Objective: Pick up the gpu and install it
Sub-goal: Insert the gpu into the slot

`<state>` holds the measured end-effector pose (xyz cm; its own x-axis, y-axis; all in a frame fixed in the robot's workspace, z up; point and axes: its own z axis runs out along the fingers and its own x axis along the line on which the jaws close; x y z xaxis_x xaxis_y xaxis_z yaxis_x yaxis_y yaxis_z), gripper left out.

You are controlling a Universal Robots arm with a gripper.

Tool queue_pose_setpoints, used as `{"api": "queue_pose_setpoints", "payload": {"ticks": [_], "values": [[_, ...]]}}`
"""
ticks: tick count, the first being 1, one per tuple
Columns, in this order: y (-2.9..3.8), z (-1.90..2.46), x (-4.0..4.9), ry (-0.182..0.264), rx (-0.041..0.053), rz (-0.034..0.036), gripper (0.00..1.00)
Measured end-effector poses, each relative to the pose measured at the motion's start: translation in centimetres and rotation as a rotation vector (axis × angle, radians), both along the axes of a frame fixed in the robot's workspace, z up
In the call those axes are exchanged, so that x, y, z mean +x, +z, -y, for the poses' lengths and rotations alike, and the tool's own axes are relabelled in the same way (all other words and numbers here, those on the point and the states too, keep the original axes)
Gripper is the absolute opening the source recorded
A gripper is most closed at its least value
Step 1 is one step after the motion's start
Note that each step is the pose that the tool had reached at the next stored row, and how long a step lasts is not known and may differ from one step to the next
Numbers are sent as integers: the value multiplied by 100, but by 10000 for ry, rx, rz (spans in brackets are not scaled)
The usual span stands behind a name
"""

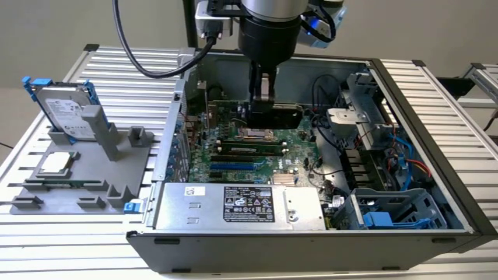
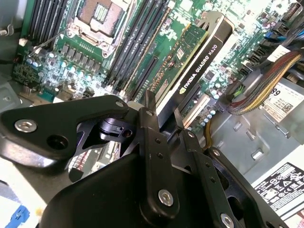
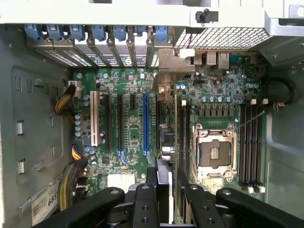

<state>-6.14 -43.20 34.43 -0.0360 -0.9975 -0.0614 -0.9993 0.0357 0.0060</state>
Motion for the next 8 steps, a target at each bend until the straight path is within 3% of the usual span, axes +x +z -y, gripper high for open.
{"api": "queue_pose_setpoints", "payload": {"ticks": [8], "values": [[-36, -1, 0, 0, -2, -1, 0]]}}
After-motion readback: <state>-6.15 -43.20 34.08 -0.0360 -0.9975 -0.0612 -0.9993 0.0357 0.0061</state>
